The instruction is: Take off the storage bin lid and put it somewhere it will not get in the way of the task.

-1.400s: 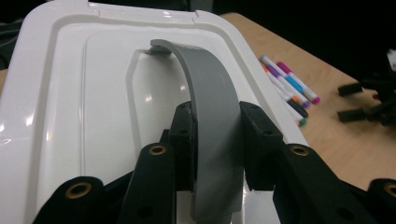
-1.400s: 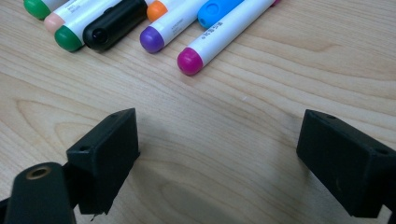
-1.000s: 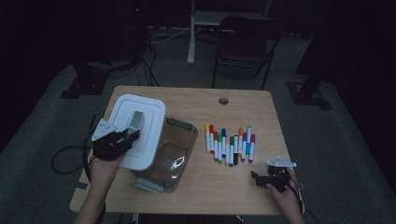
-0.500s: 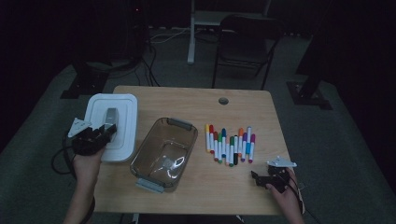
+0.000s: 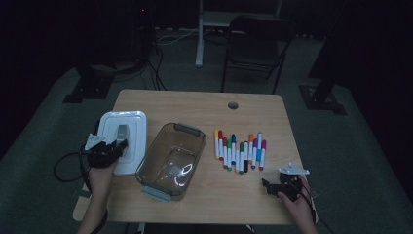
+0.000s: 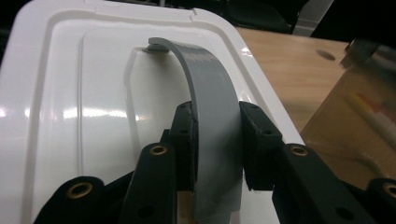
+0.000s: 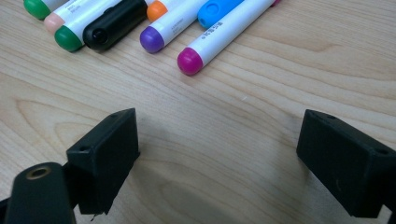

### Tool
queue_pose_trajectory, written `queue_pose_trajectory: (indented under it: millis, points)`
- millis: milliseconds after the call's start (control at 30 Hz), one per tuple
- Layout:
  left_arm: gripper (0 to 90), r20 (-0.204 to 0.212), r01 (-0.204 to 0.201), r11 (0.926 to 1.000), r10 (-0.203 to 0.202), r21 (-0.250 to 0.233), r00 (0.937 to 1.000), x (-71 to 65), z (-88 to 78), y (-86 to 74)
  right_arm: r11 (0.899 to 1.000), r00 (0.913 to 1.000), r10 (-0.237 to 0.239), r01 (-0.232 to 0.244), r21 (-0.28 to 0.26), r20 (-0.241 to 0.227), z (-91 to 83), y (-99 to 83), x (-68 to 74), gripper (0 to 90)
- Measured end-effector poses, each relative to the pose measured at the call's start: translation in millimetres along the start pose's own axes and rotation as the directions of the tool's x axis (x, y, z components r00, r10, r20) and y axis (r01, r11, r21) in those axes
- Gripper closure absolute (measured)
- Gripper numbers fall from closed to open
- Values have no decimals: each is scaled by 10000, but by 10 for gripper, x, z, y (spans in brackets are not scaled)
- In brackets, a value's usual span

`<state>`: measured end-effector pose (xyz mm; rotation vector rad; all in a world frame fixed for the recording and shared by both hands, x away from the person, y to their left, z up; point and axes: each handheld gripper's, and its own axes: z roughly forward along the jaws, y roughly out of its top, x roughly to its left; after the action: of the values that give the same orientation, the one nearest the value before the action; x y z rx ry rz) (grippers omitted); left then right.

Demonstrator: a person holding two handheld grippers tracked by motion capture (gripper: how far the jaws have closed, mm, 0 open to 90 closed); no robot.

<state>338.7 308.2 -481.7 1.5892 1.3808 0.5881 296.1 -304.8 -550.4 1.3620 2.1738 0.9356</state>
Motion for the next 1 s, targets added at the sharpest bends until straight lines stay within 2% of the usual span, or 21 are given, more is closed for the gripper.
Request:
queue_pose_trajectory:
  millis: [300,633,767,933,1000]
  points:
    - [703,-114,134,9984,-128,550,9999,-22,212,-232,10000,10000,-4,4,-11,-2,1,-1,0,123]
    - [702,-179,210,9919,-189,1256,9997,-5,373,-353,10000,10000,-4,4,-11,-3,1,0,-1,124]
    - [700,-121,602,9893,-591,1331,9982,48,408,-399,10000,10000,-1,1,-11,-3,1,-1,-1,123]
    - [692,-117,396,9874,-382,1532,9992,36,399,-378,10000,10000,-1,1,-10,-4,1,0,-1,124]
    - [635,101,306,9902,-323,1359,9994,35,364,-364,10000,10000,-3,3,-10,-5,1,0,-1,123]
